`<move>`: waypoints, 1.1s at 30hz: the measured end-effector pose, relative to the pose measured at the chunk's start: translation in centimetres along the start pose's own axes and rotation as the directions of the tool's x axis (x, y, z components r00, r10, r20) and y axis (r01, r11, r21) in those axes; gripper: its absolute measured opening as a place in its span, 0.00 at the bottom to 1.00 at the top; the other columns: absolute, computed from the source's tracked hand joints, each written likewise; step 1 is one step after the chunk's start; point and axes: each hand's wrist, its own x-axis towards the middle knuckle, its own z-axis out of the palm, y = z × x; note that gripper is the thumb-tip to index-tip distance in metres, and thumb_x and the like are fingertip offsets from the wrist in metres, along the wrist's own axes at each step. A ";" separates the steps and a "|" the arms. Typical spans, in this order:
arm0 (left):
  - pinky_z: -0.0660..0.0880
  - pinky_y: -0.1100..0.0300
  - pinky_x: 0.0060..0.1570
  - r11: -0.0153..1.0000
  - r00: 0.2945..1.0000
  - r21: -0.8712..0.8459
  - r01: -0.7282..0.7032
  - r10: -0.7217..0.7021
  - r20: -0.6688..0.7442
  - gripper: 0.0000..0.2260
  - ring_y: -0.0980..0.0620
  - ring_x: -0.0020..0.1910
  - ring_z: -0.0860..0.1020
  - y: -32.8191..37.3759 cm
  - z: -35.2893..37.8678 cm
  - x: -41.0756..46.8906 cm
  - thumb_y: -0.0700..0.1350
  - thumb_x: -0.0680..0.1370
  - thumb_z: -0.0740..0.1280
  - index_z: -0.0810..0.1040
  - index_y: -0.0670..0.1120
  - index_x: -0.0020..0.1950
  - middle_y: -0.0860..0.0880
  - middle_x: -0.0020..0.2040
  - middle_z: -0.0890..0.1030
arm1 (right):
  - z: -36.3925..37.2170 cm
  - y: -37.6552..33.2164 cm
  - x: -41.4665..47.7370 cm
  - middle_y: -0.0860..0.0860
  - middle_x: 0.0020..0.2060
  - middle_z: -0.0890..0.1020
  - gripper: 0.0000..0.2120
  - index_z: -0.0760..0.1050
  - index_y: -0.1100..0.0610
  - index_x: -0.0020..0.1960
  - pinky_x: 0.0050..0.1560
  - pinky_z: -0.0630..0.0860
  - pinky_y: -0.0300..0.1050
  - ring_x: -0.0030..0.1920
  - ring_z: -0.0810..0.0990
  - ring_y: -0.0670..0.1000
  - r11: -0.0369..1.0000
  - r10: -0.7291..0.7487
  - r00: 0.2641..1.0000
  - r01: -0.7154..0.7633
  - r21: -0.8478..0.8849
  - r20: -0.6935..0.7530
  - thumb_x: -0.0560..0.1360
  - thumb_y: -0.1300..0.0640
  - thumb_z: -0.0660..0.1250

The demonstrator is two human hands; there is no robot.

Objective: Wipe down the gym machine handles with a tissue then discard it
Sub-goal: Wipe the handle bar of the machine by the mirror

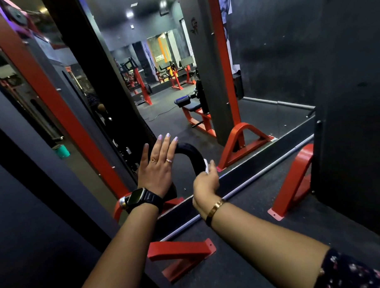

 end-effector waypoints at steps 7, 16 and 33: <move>0.32 0.45 0.73 0.997 0.997 -0.078 0.026 -0.031 -0.065 0.31 0.46 0.78 0.47 0.2 0.4 0.3 0.45 0.76 0.54 0.50 0.45 0.79 0.46 0.77 0.55 | 0.3 -5.6 -0.9 0.52 0.64 0.77 0.24 0.69 0.55 0.71 0.55 0.65 0.28 0.64 0.74 0.50 0.936 -0.351 0.918 0.340 0.091 0.183 0.78 0.70 0.52; 0.33 0.47 0.74 1.000 0.999 -0.016 0.026 -0.027 -0.040 0.29 0.46 0.78 0.38 0.0 -0.1 0.0 0.44 0.78 0.50 0.49 0.42 0.79 0.45 0.79 0.49 | -0.7 0.1 1.4 0.55 0.74 0.64 0.31 0.58 0.58 0.76 0.75 0.53 0.49 0.75 0.60 0.53 0.430 -0.738 0.527 0.849 -0.308 0.421 0.73 0.69 0.47; 0.36 0.56 0.75 0.883 0.941 -0.365 0.295 -0.335 -0.050 0.48 0.50 0.77 0.34 -0.8 -0.1 -0.5 0.43 0.72 0.67 0.33 0.43 0.77 0.44 0.78 0.35 | 2.1 -3.0 0.1 0.60 0.64 0.76 0.21 0.73 0.65 0.67 0.69 0.68 0.53 0.66 0.75 0.57 -0.128 -0.801 0.076 0.948 -0.293 0.594 0.76 0.64 0.53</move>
